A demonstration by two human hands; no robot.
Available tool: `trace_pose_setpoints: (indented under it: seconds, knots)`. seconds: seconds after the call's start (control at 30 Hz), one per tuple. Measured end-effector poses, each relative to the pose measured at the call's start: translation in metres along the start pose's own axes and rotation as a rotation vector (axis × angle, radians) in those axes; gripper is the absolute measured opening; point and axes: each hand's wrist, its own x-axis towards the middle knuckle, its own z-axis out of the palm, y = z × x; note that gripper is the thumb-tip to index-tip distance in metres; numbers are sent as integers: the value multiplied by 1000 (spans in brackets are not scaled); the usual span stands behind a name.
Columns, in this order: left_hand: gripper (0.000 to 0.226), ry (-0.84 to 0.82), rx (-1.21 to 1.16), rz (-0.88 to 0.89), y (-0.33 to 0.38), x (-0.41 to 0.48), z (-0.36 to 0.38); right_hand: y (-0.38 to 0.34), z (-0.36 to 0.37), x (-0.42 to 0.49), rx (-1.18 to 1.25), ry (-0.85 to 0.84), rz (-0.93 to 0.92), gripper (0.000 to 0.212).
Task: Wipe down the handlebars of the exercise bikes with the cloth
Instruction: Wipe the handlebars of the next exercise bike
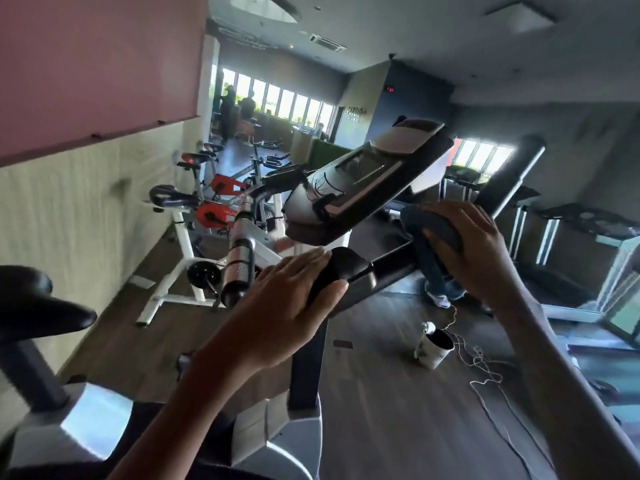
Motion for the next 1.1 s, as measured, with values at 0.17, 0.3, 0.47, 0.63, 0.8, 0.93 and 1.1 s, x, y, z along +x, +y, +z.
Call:
trace_pose_setpoints:
  seconds: [0.17, 0.3, 0.47, 0.63, 0.8, 0.93, 1.1]
  knots:
    - [71, 101, -98, 28, -70, -20, -20, -54, -10, 19, 278, 54, 399, 28]
    - [67, -72, 49, 127, -127, -9, -26, -121, -10, 33, 78, -125, 361, 31]
    - [64, -146, 24, 270, -154, -8, -11, -187, 29, 21, -152, -386, 328, 32]
    - [45, -130, -42, 281, -156, -9, -10, -240, 36, -11, -209, -427, 240, 31]
    - [43, -93, -112, 274, -157, -11, -10, -182, 18, 26, -238, -318, 483, 31]
    - [39, -84, -117, 290, -156, -12, -10, -213, 35, 1, -320, -266, 467, 30]
    - [36, -75, -100, 289, -155, -13, -10, -227, 35, -6, -244, -331, 327, 30]
